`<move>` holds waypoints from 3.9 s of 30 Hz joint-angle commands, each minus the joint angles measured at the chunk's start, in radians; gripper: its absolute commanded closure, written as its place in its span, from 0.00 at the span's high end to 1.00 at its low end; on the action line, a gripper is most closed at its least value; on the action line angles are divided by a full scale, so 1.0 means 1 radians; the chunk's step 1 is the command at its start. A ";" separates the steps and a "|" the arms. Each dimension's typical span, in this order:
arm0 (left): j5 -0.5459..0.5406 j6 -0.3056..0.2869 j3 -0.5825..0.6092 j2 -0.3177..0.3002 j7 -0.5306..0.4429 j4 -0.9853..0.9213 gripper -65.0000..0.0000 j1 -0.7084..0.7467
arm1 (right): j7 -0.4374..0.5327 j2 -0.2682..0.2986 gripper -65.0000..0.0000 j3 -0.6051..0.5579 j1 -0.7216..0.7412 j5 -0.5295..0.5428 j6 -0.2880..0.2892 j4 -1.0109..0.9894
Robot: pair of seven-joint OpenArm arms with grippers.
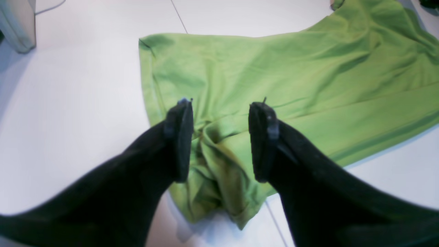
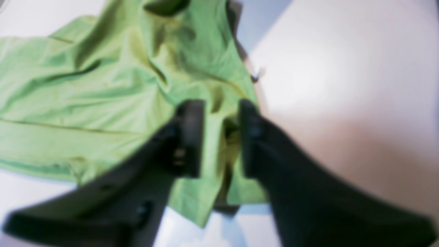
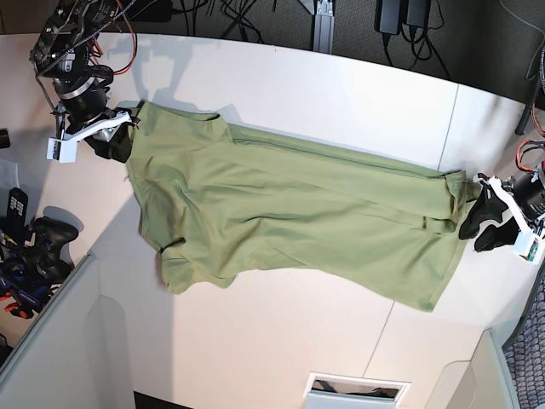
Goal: Layout the t-shirt on the table in an organized manner, then fold the t-shirt properly
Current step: 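Lower the folded edge with both grippers and release it, then move the left gripper along the shirt edge and grasp the hem corner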
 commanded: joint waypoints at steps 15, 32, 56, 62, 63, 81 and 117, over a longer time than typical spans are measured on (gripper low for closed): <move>-0.029 0.343 -0.010 0.060 0.045 0.015 0.61 0.063 | 0.008 -0.029 0.52 0.146 -0.077 0.095 -0.009 -0.097; -0.032 0.452 -0.010 0.178 0.055 -0.145 0.61 0.030 | 0.058 -0.053 0.52 0.143 0.014 0.093 -0.008 -0.285; 0.045 0.281 -0.006 0.182 0.005 -0.197 0.00 0.000 | 0.055 -0.099 0.00 0.111 0.011 0.144 -0.007 -0.284; -0.052 0.050 -0.008 0.130 0.064 -0.177 0.00 0.022 | -0.012 -0.067 0.00 0.112 0.001 0.190 -0.006 -0.257; -0.070 0.000 -0.008 0.117 0.066 -0.157 0.00 0.040 | -0.020 -0.058 0.00 0.112 -0.010 0.207 -0.005 -0.248; -0.138 -0.005 -0.080 0.050 0.080 0.043 0.00 0.268 | -0.024 0.051 0.00 0.112 -0.259 0.235 0.000 -0.042; -0.141 -0.005 -0.081 0.023 0.098 0.111 0.58 0.373 | 0.000 0.106 0.48 0.112 -0.306 0.181 0.000 -0.042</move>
